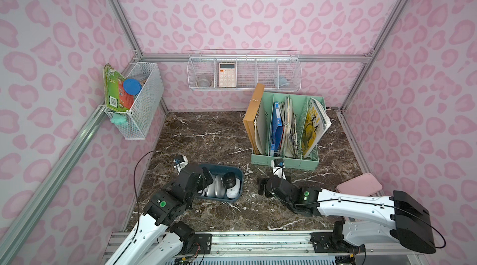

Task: Take out the mouse from the storage box
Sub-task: Move the storage box to the center of the board.

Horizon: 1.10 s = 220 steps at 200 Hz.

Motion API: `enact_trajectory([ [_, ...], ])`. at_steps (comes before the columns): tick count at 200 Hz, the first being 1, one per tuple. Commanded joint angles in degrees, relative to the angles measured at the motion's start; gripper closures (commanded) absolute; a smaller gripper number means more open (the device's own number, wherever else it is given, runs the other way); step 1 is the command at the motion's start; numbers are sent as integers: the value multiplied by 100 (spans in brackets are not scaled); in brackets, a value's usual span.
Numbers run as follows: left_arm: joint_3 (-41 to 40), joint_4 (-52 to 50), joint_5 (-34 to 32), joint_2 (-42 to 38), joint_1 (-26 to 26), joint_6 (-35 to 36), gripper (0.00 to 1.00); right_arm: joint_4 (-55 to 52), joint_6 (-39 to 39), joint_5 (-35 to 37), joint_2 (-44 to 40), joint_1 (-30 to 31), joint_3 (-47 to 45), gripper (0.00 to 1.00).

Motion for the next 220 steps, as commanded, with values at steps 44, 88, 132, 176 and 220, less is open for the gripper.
enact_trajectory([
  [44, -190, 590, 1007, 981, 1873, 43, 1, 77, -86, -794, 1034, 20, 756, 1],
  [88, -575, 1683, 1897, 1874, 2765, -2, 1, 266, -87, -1130, 1410, 11, 989, 0],
  [132, -736, 2476, 2526, 2541, 2937, 21, 1, 448, -50, -1853, 1739, -276, 1223, 0],
  [176, -542, 2722, 3363, 3186, 2930, 248, 1, 445, 61, -2036, 2038, -391, 1354, 0],
  [220, -504, 2984, 3686, 3464, 2779, 289, 1, 570, 125, -2152, 2029, -549, 1212, 0],
])
